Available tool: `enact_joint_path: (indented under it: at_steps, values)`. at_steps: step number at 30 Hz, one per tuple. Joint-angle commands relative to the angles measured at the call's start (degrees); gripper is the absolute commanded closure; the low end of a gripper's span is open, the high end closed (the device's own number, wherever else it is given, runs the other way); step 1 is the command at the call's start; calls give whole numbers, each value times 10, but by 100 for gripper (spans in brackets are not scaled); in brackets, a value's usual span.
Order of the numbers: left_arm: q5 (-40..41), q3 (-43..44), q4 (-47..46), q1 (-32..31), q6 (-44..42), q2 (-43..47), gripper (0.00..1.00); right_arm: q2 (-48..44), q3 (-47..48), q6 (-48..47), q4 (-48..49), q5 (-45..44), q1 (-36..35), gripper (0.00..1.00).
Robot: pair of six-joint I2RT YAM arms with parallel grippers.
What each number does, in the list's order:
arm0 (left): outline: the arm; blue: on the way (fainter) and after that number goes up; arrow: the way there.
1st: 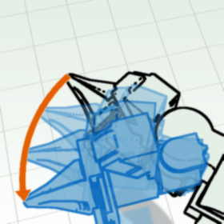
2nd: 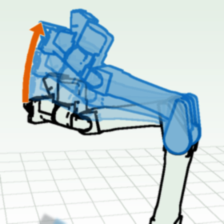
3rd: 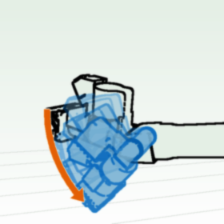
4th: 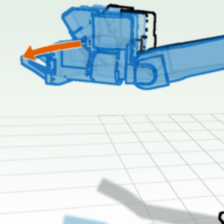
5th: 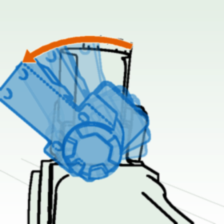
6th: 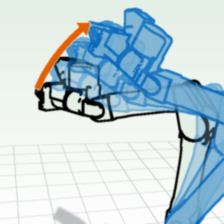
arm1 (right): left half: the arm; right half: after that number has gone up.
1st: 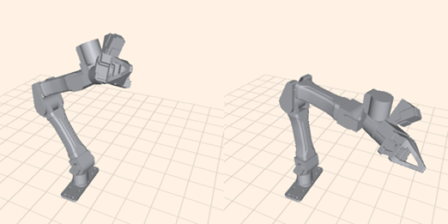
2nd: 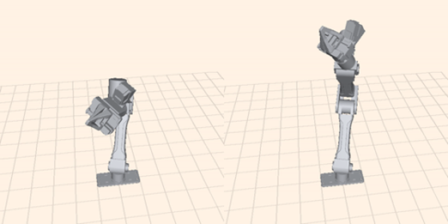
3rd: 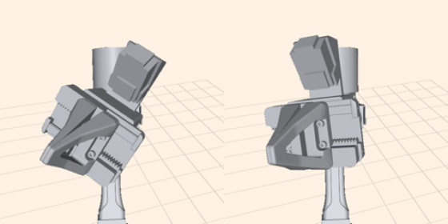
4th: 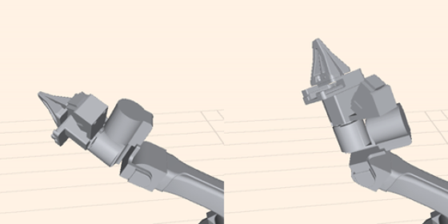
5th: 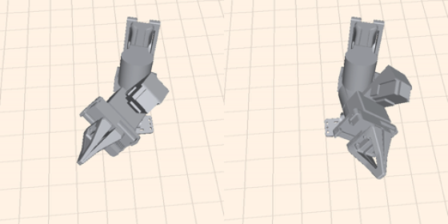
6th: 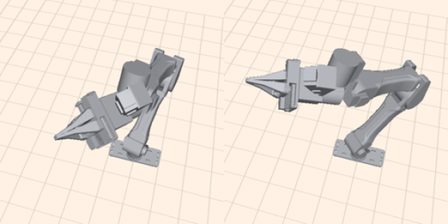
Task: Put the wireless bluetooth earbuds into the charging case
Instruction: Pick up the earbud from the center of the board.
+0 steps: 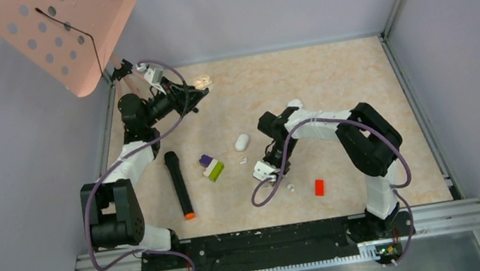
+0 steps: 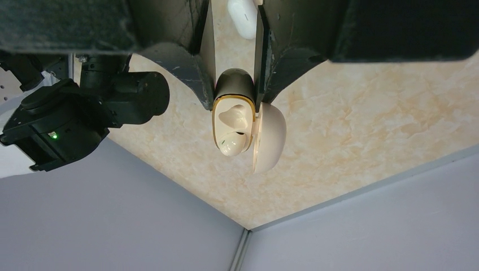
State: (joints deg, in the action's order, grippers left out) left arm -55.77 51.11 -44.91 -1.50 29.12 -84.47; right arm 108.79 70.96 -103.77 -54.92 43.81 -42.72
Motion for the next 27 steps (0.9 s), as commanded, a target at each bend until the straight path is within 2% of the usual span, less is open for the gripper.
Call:
enact_joint_path:
  at_steps: [1, 14, 27]
  values:
    - [7, -6, -9, 3, -9, 28, 100, 7, 26, -22, -7, 25, -12, 65]
    - [7, -12, -4, 4, -14, 31, 100, 39, 49, -59, -68, 10, -19, 70]
    - [12, -8, 6, 4, -18, 28, 100, 39, 37, -46, -52, 11, -23, 67]
